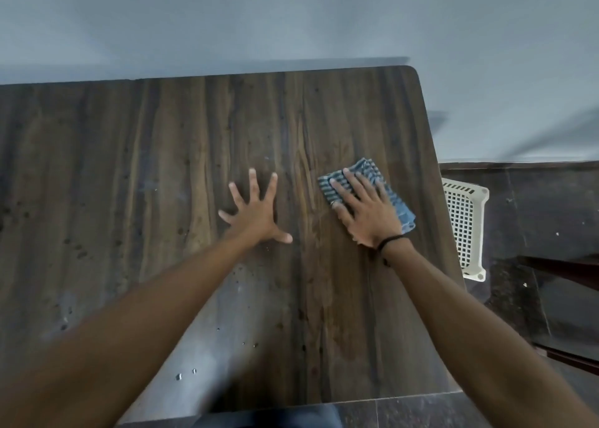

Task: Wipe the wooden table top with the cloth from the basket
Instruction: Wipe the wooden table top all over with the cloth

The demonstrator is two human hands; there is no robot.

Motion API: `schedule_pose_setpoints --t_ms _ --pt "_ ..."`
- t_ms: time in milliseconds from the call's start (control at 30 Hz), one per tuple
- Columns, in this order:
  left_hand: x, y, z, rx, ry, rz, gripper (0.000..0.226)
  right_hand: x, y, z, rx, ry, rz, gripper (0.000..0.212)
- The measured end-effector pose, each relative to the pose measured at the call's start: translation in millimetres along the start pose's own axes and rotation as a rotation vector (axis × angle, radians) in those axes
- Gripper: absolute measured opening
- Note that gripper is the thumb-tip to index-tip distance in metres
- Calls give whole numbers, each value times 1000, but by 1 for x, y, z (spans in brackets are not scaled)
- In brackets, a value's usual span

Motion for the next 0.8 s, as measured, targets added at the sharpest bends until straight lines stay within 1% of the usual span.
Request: schedule_pose_setpoints --t_ms 33,100,133,167,200,233,267,300,333,367,433,467,500,567,600,633,667,733,767,800 --pt "-1 -18 -11 -20 9 0 148 -18 -10 -16 -28 62 -20 58" --pt "-1 -48 -30 -44 10 4 148 -59 -30 -44 -87 420 -131 59" --pt "0 -57 -37 -37 -6 16 148 -63 -31 -51 -107 542 -174 60" --pt "3 -62 -43 -15 -26 26 148 -51 -28 -52 -99 548 -190 60" --pt "5 -62 -47 8 -40 27 148 -29 -22 -48 -87 441 -149 60" --pt "6 -62 -50 26 -49 25 149 -8 -13 -40 -66 275 -94 59" --pt "7 -61 -52 38 -58 24 149 -1 -7 -34 -30 130 -55 58" --pt "7 -61 -54 43 -65 25 150 -7 -9 -37 -6 49 -41 58" --pt "8 -62 -55 41 -70 25 150 -19 -17 -50 -30 63 -40 58" --pt "9 -63 -55 36 -68 26 151 -37 -27 -67 -63 177 -76 58" --pt "10 -63 -57 33 -63 32 152 -62 -39 -91 -109 498 -173 59" --pt "11 -63 -58 34 -61 41 152 -55 -37 -97 -111 556 -199 59" --pt "11 -63 -59 36 -57 45 152 -36 -35 -97 -104 499 -166 59" --pt "10 -62 -60 38 -52 44 154 -6 -25 -93 -63 218 -65 58" --pt "10 -63 -61 36 -54 44 154 -9 -27 -97 -39 126 -61 58" --pt "10 -63 -61 32 -54 47 155 -22 -34 -108 -50 125 -64 57" --pt "10 -64 -62 26 -52 50 155 -40 -44 -122 -80 224 -92 58" --pt "10 -64 -61 15 -50 50 155 -68 -55 -142 -110 516 -175 59" --pt "11 -64 -62 14 -50 47 156 -58 -52 -145 -101 542 -188 59" --pt "12 -64 -62 13 -47 42 156 -34 -46 -145 -88 447 -149 59"
Point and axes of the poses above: each hand's wrist, its own z-axis away from the middle knuckle, its own y-axis out of the palm, x = y × z, the point moved 8 cm from there along -z, towards the middle knuckle, and after that the axes turned 15 degrees about y, right-handed, at the moved point
